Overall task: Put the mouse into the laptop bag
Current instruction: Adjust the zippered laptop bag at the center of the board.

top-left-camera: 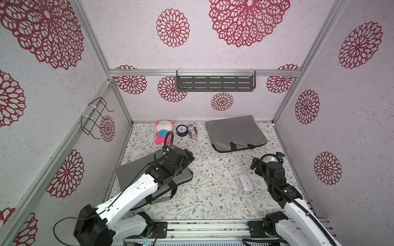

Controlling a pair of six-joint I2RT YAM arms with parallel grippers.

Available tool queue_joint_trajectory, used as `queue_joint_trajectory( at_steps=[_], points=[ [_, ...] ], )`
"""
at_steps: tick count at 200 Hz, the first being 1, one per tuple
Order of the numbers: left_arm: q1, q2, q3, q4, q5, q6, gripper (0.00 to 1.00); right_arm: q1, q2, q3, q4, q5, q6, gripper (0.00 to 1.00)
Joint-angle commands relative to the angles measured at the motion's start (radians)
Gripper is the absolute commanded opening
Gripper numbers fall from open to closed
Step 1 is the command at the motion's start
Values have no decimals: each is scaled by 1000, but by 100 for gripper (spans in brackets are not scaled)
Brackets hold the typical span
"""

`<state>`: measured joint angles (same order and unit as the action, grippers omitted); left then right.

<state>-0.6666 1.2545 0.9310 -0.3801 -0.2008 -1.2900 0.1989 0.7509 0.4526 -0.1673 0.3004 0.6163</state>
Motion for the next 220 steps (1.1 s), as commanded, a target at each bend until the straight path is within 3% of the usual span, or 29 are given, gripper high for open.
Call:
queue_joint_trajectory(
  at_steps=[1, 38, 110, 171, 201, 220],
  points=[
    [24, 149, 126, 139, 90, 101, 98, -109, 44, -54, 60, -79, -26, 99],
    [36, 384, 269, 244, 128, 125, 98, -178, 103, -131, 187, -35, -2, 99],
    [47, 881, 723, 65, 241, 92, 99, -178, 113, -178, 254, -23, 16, 99],
    [41, 1074, 876, 58, 296, 57, 99, -178, 146, -168, 259, -36, 14, 99],
    [28, 1147, 939, 75, 325, 42, 93, -176, 156, -166, 265, -45, 10, 99],
    [11, 1189, 975, 92, 350, 25, 83, -176, 158, -167, 265, -44, 10, 99]
  ],
)
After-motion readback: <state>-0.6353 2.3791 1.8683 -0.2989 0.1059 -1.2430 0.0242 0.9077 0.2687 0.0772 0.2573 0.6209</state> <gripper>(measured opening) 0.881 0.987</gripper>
